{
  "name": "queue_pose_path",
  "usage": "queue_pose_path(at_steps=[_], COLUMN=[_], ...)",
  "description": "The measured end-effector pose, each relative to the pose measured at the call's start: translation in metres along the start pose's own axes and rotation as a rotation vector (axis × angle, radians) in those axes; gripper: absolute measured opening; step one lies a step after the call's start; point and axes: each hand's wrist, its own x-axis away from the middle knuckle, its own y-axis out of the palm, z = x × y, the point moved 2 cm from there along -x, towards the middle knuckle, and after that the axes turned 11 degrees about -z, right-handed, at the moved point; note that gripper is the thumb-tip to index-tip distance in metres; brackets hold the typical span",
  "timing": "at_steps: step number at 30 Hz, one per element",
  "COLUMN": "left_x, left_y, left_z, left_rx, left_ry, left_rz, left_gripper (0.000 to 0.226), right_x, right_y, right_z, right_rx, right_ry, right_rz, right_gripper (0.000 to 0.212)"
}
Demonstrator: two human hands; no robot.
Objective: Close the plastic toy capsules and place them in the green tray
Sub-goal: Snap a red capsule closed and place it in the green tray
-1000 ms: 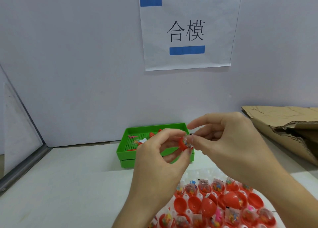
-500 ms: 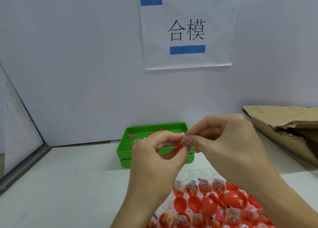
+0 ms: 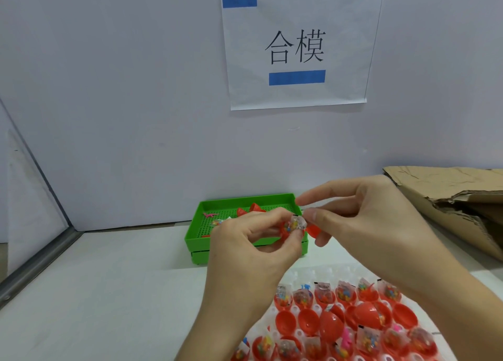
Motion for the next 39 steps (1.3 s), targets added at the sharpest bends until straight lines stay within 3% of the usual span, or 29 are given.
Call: queue_pose_path(at_steps=[6, 11, 13, 16, 19, 27, 32, 39], left_x=[0.0, 0.0, -0.001, -0.001, -0.001, -0.001, -0.002, 0.0], left_y=[-0.001, -0.007, -0.009, -0.01, -0.009, -0.007, -0.006, -0.005], left_z=[-0.005, -0.013, -0.013, -0.014, -0.014, -0.007, -0.006, -0.004], left_rx=[0.034, 0.181, 0.247, 0.291, 0.254, 0.056, -0.007, -0.093], left_ry=[-0.048, -0.127, -0.141, -0.154, -0.147, -0.07, -0.049, -0.029], left_rz=[0.006, 0.032, 0.044, 0.045, 0.032, 0.018, 0.004, 0.035], left_gripper=[0.025, 0.014, 0.014, 0.014, 0.014, 0.023, 0.023, 0.028], right_x=[-0.002, -0.007, -0.009, -0.009, -0.01, -0.013, -0.012, -0.01], right_y=[-0.005, -0.019, -0.021, -0.021, -0.02, -0.01, -0.004, -0.001], right_z=[0.001, 0.011, 0.021, 0.028, 0.028, 0.022, 0.019, 0.016], right_rx=[0.003, 0.124, 0.03, -0.325, -0.426, -0.171, -0.119, -0.038], right_ry=[-0.003, -0.053, 0.04, 0.147, 0.056, -0.151, -0.193, -0.204], right_rz=[-0.031, 0.118, -0.039, -0.305, -0.433, -0.29, -0.258, -0.204], right_gripper=[0.014, 0.012, 0.019, 0.032, 0.039, 0.03, 0.019, 0.024])
